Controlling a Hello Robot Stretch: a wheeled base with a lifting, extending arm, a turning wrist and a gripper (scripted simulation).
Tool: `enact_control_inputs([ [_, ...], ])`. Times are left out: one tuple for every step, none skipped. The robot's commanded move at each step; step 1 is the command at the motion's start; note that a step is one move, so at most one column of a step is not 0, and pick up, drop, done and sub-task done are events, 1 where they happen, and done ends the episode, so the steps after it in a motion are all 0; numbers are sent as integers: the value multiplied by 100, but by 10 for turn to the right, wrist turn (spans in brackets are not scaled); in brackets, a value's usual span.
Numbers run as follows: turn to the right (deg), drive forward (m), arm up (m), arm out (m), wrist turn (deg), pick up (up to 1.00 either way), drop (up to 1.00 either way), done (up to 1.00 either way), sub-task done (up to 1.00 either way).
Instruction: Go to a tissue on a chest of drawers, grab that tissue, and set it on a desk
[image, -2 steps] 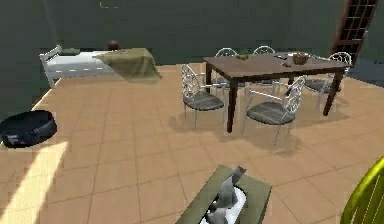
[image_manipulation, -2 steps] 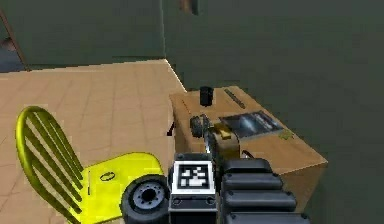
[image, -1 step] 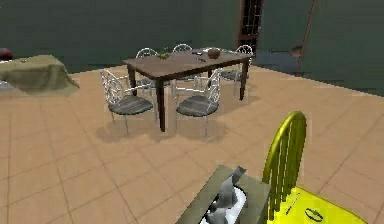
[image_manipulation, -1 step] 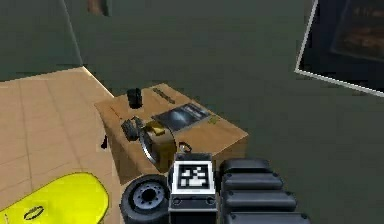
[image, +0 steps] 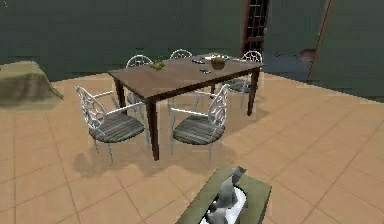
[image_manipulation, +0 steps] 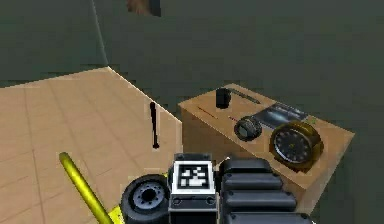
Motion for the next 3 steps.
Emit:
enact_control_inputs([
  [240,0,0,0,0,0,0,0,0],
  [30,0,0,0,0,0,0,0,0],
  [0,50,0,0,0,0,0,0,0],
])
